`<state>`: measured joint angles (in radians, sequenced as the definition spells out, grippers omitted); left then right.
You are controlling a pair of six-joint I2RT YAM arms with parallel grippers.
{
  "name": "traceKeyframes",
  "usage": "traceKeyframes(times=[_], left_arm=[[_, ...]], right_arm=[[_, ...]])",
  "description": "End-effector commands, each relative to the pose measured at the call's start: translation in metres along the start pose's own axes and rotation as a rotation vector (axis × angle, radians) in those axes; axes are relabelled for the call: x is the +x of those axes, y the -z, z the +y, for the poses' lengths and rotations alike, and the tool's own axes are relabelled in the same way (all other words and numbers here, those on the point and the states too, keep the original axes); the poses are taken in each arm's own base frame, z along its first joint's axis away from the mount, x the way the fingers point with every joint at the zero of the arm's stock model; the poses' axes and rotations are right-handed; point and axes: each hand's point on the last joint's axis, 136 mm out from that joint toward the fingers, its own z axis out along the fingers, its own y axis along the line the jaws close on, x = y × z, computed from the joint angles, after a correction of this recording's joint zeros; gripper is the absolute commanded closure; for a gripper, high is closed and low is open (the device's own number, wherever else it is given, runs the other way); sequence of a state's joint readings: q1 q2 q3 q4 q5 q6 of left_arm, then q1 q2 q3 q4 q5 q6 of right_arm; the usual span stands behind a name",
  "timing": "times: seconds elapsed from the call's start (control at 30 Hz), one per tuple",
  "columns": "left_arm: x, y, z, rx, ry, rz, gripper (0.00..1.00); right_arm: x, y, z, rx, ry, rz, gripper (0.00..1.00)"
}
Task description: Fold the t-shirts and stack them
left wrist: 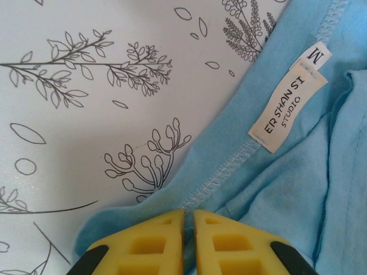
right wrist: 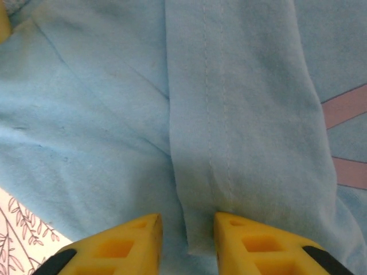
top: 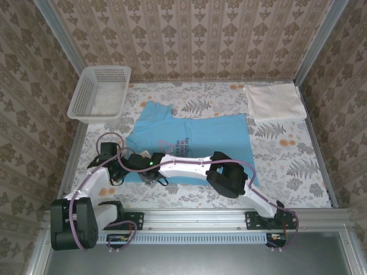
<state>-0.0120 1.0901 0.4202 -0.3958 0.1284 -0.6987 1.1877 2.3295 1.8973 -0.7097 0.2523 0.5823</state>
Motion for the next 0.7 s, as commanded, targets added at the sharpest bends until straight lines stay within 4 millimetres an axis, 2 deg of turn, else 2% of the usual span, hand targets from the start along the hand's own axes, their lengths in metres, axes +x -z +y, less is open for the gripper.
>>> traceKeyframes(times=[0.0, 0.23, 0.37, 0.5, 0.6, 0.67], left_arm=[[0.001, 0.001, 0.0, 0.007, -0.002, 0.001, 0.87], [0.002, 0.001, 0.001, 0.006, -0.002, 0.0, 0.87], [0.002, 0.001, 0.001, 0.004, -0.003, -0.001, 0.87], [0.002, 0.001, 0.0, 0.005, -0.005, -0.003, 0.87], [0.002, 0.001, 0.0, 0.006, -0.006, -0.001, 0.87], [0.002, 0.002, 0.0, 0.005, -0.007, -0.002, 0.87]], right_arm=[[-0.001, -0.004, -0.012, 0.046, 0.0, 0.02, 0.73], [-0.003, -0.001, -0.015, 0.04, -0.013, 0.023, 0.88], [-0.005, 0.003, -0.008, -0.004, -0.02, 0.025, 0.92], [-0.004, 0.006, -0.002, -0.039, -0.032, 0.039, 0.75], [-0.002, 0.006, -0.004, -0.027, -0.032, 0.042, 0.68], [-0.001, 0.005, -0.007, -0.012, -0.029, 0.042, 0.68]])
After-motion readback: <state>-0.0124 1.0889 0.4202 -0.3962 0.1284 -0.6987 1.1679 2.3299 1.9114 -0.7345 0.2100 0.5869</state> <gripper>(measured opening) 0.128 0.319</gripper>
